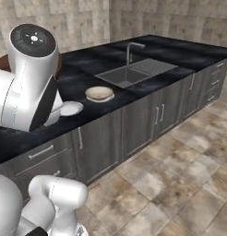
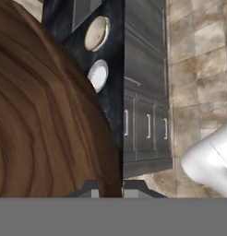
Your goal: Move the bowls from the cabinet to the plates on the dining table.
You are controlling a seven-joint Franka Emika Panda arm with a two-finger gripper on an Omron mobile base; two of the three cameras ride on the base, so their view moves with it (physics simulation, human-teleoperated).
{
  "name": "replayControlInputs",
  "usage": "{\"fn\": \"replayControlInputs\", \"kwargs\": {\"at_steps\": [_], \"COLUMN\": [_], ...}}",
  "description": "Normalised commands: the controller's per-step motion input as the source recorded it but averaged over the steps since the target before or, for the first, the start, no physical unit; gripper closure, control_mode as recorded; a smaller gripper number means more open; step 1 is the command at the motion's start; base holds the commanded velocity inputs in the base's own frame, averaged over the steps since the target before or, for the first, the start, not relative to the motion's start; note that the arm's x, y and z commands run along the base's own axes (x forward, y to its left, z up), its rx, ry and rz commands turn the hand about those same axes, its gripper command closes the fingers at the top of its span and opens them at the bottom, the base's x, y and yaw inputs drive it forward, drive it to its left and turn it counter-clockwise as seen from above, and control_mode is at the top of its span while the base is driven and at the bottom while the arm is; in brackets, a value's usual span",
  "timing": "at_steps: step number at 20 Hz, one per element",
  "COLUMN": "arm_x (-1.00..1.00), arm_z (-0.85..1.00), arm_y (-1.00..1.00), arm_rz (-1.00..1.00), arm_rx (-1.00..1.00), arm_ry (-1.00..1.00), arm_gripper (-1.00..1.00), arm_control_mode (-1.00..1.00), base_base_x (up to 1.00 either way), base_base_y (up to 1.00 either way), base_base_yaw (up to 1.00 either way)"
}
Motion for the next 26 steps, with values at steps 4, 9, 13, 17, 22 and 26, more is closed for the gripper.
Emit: {"fn": "replayControlInputs", "kwargs": {"at_steps": [4,9,13,17,22,26], "arm_x": [0.00,0.00,0.00,0.00,0.00,0.00], "arm_z": [0.00,0.00,0.00,0.00,0.00,0.00], "arm_y": [0.00,0.00,0.00,0.00,0.00,0.00], "arm_rz": [0.00,0.00,0.00,0.00,0.00,0.00], "arm_rx": [0.00,0.00,0.00,0.00,0.00,0.00], "arm_ry": [0.00,0.00,0.00,0.00,0.00,0.00], "arm_gripper": [1.00,1.00,1.00,1.00,1.00,1.00], "arm_control_mode": [1.00,1.00,1.00,1.00,1.00,1.00], "base_base_x": [1.00,1.00,0.96,0.61,0.05,0.44], "base_base_y": [-0.51,-0.04,0.01,0.10,0.47,-0.01], "base_base_yaw": [0.03,0.09,0.07,0.06,0.22,0.35]}}
